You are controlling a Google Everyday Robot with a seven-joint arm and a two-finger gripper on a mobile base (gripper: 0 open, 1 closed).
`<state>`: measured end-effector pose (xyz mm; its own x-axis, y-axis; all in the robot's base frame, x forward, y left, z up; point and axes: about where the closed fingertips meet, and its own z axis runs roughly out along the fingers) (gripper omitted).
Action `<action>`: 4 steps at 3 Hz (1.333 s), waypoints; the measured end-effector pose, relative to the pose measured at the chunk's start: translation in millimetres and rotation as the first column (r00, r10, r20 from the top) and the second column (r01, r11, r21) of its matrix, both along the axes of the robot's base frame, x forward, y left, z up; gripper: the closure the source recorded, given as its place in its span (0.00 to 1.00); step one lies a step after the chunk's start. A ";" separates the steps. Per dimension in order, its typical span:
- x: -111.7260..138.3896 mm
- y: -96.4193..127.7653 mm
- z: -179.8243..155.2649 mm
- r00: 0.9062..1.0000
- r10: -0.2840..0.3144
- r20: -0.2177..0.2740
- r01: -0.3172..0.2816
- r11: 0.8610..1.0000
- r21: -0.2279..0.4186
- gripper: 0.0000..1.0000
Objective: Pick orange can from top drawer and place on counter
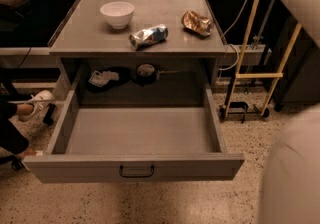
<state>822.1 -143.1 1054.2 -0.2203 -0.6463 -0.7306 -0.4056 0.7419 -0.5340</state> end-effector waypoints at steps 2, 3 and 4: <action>-112.8 7.5 144.5 0.933 -0.042 0.358 0.029 0.999 0.041 0.00; -205.2 -0.6 159.6 0.917 -0.090 0.388 0.097 0.995 0.002 0.00; -250.8 -5.3 163.0 0.905 -0.124 0.407 0.150 0.988 -0.033 0.00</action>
Offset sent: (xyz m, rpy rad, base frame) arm -0.3925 -0.0086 -0.1738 0.1441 -0.0511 -0.7662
